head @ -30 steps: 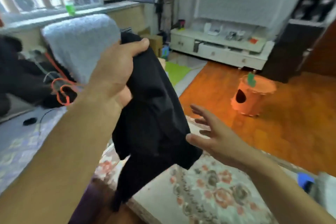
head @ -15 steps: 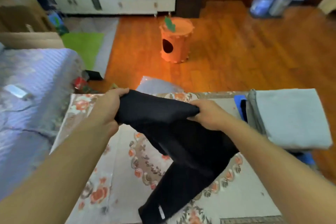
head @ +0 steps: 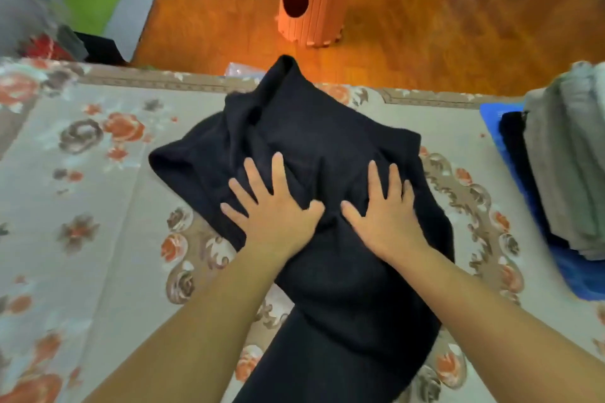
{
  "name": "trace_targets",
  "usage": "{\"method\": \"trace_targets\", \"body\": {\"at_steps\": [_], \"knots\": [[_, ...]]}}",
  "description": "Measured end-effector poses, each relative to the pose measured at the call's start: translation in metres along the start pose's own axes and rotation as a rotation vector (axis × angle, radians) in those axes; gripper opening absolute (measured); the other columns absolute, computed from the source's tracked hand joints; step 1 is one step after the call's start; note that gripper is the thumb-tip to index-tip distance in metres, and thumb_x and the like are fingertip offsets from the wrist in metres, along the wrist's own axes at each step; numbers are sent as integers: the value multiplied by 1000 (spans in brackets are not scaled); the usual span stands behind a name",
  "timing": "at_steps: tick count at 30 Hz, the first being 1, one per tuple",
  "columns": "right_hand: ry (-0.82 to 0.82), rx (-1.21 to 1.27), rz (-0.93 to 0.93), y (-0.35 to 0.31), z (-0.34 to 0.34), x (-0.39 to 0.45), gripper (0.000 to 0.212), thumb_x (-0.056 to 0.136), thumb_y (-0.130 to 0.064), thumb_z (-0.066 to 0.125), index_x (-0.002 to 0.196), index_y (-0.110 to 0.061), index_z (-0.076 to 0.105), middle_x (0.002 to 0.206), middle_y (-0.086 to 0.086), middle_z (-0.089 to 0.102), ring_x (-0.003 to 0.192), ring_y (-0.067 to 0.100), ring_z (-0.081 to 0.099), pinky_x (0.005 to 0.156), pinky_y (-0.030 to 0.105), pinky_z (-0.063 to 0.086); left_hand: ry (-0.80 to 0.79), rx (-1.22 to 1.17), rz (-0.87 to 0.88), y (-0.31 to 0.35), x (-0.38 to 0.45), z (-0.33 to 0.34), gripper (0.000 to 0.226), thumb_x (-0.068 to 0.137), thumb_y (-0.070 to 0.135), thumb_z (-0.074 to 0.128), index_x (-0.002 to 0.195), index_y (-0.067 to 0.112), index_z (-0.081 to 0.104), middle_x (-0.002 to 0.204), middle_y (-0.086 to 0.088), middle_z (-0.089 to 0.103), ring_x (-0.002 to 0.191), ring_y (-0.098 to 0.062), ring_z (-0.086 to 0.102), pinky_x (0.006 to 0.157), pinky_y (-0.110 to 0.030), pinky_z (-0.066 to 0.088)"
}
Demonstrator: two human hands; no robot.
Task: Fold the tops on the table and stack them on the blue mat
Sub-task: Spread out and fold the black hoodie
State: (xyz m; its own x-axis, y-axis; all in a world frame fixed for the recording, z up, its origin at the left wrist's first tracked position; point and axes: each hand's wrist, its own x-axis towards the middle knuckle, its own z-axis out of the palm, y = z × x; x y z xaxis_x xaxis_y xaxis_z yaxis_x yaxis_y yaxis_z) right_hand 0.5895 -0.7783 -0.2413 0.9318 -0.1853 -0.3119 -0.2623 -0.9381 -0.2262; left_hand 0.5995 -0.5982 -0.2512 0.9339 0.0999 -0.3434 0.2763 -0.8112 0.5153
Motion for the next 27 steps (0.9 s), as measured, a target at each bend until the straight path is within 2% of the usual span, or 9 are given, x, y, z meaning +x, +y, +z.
{"method": "trace_targets", "body": {"at_steps": [3,6,9,11,14,18,23,25,27], "knots": [[288,-66,-60,7,28,-3,86,91,-69,27,160,-29,-6,167,12,-5,150,43,6,119,60,20,130,-15,57,-5,3,19,100,81,59,48,151,45,-22,164,-2,-31,150,-43,-23,114,-69,-13],[399,-40,-79,8,36,-7,85,91,-69,26,160,-27,-1,167,13,-1,150,44,8,117,63,23,151,-51,76,-6,0,14,100,78,30,52,153,45,-12,166,0,-24,151,-44,-18,116,-67,-11],[363,-66,-181,13,34,-25,97,87,-75,42,159,-30,-5,167,6,-3,149,44,5,116,60,22,203,-40,157,-12,-21,-5,84,83,11,50,154,37,15,167,-6,8,147,-46,20,117,-61,18],[380,-105,-239,18,22,-38,89,90,-56,59,158,-28,10,160,9,16,141,45,22,106,53,40,278,-15,215,-23,-43,-29,60,88,7,48,143,30,44,149,-10,41,127,-44,48,103,-49,38],[486,-74,-267,22,-20,-52,48,92,-9,53,139,-17,48,129,11,49,114,40,50,81,44,50,338,-19,192,-51,-82,-88,42,86,3,52,115,28,70,131,-7,64,120,-35,59,101,-38,44],[643,62,-213,34,-79,-91,39,87,-1,45,116,-20,62,112,6,59,101,40,60,78,39,47,475,343,138,-103,-133,-171,37,82,7,56,106,30,72,118,-13,68,107,-37,64,94,-43,52],[650,160,-188,69,-112,-154,35,88,-1,47,115,-16,62,110,15,62,101,38,59,83,40,49,478,763,39,-135,-190,-186,26,81,16,54,100,19,72,78,1,54,81,-24,58,83,-36,56],[641,261,-115,78,-118,-175,36,93,-4,42,124,-15,56,115,15,61,107,36,58,89,42,47,464,816,-51,-131,-210,-176,32,87,18,53,115,18,69,105,-6,61,102,-28,60,88,-37,53],[662,303,-65,82,-120,-190,38,96,-8,40,132,-13,50,124,20,59,114,39,56,95,45,45,438,815,-137,-125,-224,-162,41,90,25,53,130,23,61,143,-13,42,132,-37,42,100,-48,43]]}}
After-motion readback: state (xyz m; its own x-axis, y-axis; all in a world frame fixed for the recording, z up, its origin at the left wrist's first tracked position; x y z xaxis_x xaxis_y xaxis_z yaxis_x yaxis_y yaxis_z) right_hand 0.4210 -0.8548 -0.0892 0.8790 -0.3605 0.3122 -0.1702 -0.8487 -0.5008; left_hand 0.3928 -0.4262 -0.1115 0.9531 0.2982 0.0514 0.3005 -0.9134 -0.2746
